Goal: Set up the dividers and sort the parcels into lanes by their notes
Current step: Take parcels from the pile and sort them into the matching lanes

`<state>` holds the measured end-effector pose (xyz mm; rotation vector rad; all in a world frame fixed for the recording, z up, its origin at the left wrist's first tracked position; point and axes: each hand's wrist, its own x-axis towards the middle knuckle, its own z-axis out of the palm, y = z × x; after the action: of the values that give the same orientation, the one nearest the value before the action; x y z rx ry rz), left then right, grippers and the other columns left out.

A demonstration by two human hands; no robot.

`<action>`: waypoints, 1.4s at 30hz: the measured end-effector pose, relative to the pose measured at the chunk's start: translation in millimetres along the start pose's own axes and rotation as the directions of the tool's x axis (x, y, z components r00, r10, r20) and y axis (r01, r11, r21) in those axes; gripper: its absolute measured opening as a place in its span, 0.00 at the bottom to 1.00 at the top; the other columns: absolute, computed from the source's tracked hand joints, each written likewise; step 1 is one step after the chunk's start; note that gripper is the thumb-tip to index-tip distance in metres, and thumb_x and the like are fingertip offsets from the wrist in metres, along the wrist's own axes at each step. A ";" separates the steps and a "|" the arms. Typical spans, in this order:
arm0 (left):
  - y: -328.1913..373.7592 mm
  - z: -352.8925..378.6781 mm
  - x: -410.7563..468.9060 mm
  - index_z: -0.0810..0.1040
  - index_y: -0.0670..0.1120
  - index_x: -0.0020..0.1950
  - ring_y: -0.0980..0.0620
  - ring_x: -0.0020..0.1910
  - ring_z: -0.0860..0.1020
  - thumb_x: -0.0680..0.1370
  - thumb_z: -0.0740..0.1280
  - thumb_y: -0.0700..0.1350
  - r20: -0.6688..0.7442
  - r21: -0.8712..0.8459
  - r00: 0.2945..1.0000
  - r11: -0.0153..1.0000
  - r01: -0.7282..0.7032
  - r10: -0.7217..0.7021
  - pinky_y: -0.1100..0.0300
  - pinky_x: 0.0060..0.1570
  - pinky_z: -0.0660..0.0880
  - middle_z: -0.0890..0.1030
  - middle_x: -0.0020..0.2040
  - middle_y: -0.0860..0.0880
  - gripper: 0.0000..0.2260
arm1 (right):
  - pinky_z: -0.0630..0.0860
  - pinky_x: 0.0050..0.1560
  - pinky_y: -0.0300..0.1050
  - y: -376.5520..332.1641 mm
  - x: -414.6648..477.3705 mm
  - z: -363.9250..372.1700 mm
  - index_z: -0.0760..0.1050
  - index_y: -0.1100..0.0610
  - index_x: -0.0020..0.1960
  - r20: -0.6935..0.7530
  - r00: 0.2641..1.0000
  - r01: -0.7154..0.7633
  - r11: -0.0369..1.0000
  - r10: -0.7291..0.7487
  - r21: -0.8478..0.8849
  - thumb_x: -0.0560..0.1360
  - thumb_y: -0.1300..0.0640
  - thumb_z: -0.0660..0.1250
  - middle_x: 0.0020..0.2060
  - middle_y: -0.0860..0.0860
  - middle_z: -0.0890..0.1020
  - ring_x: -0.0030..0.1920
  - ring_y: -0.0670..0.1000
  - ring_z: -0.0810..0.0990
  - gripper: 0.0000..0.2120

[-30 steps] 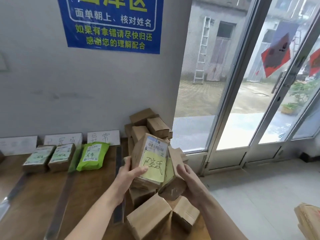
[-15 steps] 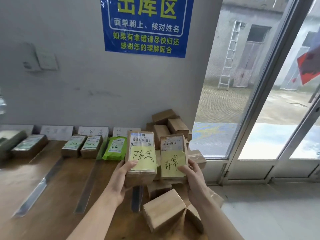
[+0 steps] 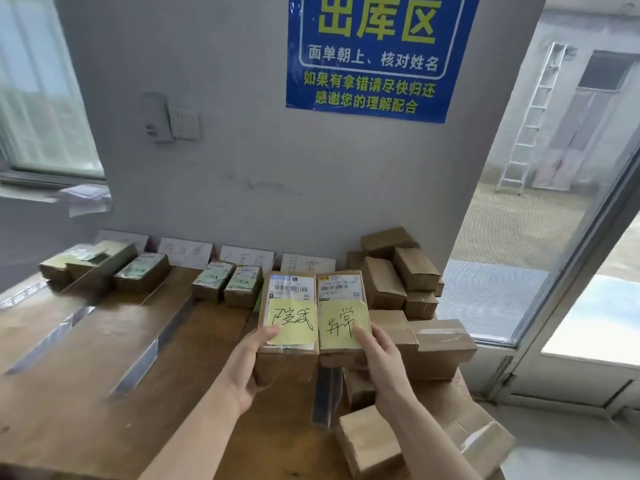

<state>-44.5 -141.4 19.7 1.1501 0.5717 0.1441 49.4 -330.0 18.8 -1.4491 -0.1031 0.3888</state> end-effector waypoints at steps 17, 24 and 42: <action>71.2 -97.3 119.1 0.74 0.47 0.67 0.44 0.54 0.82 0.62 0.75 0.56 0.016 -0.004 0.998 0.998 0.064 -0.064 0.54 0.44 0.76 0.85 0.54 0.44 0.35 | 0.80 0.54 0.53 38.5 138.1 108.5 0.66 0.57 0.67 -0.400 0.901 -0.218 0.973 0.170 -0.078 0.76 0.51 0.70 0.57 0.57 0.77 0.56 0.56 0.79 0.25; 89.6 -112.5 158.1 0.77 0.49 0.64 0.45 0.54 0.82 0.67 0.74 0.53 0.084 0.027 0.992 0.996 0.088 -0.090 0.54 0.46 0.76 0.85 0.52 0.46 0.27 | 0.77 0.59 0.58 63.0 184.1 121.1 0.64 0.58 0.72 -0.583 0.780 -0.330 0.941 0.227 -0.075 0.77 0.49 0.67 0.61 0.58 0.75 0.57 0.59 0.77 0.27; 94.2 -92.2 211.3 0.78 0.50 0.62 0.48 0.51 0.83 0.68 0.71 0.50 0.090 0.031 0.986 0.990 0.138 -0.140 0.55 0.45 0.76 0.86 0.50 0.48 0.22 | 0.77 0.61 0.56 97.2 272.5 110.2 0.62 0.54 0.77 -0.576 0.726 -0.411 0.909 0.376 0.076 0.82 0.55 0.61 0.67 0.57 0.74 0.56 0.56 0.76 0.24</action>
<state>105.8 56.4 2.9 1.1306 0.5707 -0.0361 251.5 -131.9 -106.8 -1.5884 0.7141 0.2687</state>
